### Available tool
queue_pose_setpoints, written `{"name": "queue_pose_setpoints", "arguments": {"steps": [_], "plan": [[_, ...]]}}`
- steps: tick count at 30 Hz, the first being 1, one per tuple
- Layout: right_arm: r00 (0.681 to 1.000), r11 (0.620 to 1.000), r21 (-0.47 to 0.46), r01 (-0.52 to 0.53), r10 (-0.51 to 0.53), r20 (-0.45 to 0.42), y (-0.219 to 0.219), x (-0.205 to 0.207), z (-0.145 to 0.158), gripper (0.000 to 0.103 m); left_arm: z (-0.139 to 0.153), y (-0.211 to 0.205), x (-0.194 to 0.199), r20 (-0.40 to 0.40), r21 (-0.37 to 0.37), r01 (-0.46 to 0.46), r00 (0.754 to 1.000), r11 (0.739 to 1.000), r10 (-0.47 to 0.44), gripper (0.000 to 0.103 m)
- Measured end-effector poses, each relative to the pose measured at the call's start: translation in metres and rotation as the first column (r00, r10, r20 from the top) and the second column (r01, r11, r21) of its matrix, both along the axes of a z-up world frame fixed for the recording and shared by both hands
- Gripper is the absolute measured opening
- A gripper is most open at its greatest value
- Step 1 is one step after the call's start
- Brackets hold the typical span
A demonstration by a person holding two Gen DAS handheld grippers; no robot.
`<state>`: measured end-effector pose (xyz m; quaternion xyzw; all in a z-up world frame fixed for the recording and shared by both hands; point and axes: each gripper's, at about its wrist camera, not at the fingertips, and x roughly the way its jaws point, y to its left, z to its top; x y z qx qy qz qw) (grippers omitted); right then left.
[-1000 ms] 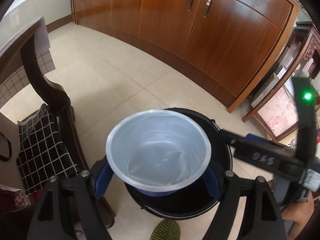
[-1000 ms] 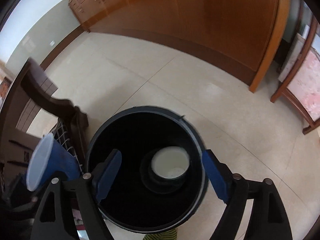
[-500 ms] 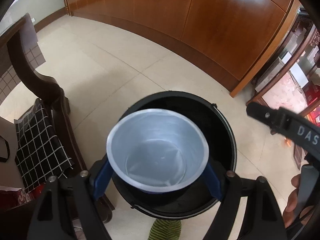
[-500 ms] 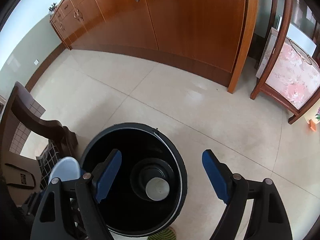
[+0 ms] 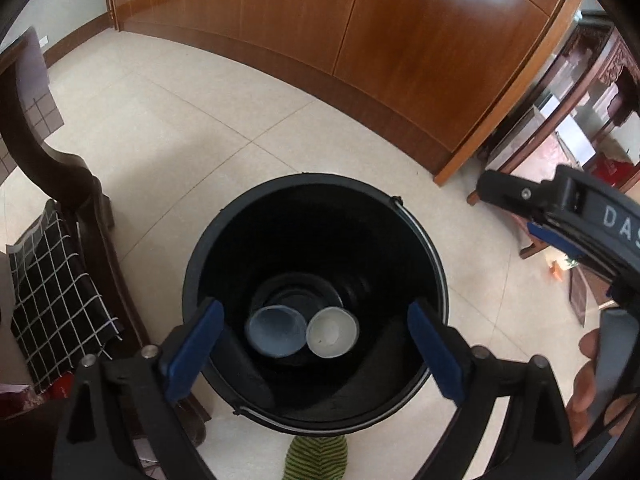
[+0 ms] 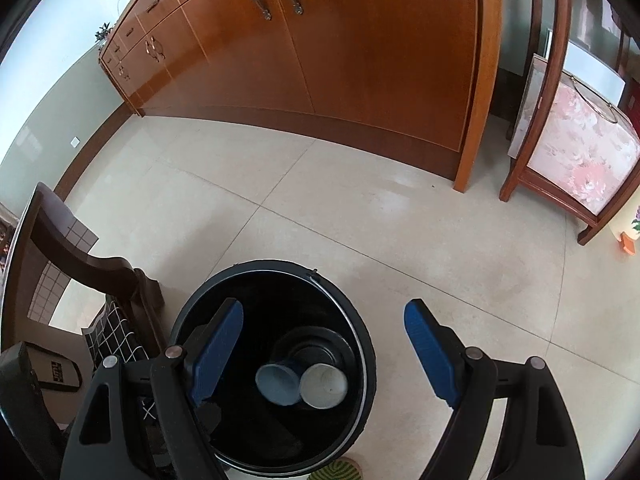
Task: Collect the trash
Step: 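Open the right tool then the left tool, dropping both cups into the bin, then move both tools back over the table toward the milk carton and blue towel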
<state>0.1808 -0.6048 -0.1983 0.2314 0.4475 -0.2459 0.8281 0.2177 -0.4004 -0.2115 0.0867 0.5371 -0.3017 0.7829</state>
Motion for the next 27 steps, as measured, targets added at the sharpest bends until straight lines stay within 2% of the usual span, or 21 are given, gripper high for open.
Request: {"name": "queue_pose_setpoints", "arguments": {"steps": [7, 13, 21, 27], "plan": [[0.999, 0.999, -0.035, 0.009, -0.008, 0.031, 0.004, 0.000, 0.015, 0.084, 0.024, 0.013, -0.002, 0.099, 0.012, -0.058, 0.994, 0.998, 0.056, 0.095], [0.997, 0.998, -0.061, 0.025, -0.021, 0.073, 0.012, -0.009, 0.037, 0.084, 0.063, 0.042, -0.006, 0.181, -0.052, -0.136, 0.973, 0.989, 0.143, 0.095], [0.990, 0.993, -0.107, -0.046, 0.059, 0.126, 0.057, -0.010, 0.066, 0.084, 0.135, 0.100, -0.024, 0.310, -0.165, -0.187, 0.922, 0.968, 0.231, 0.095], [0.970, 0.979, -0.140, -0.150, 0.173, 0.168, 0.115, -0.001, 0.088, 0.084, 0.164, 0.165, -0.038, 0.360, -0.212, -0.278, 0.869, 0.937, 0.339, 0.095]]}}
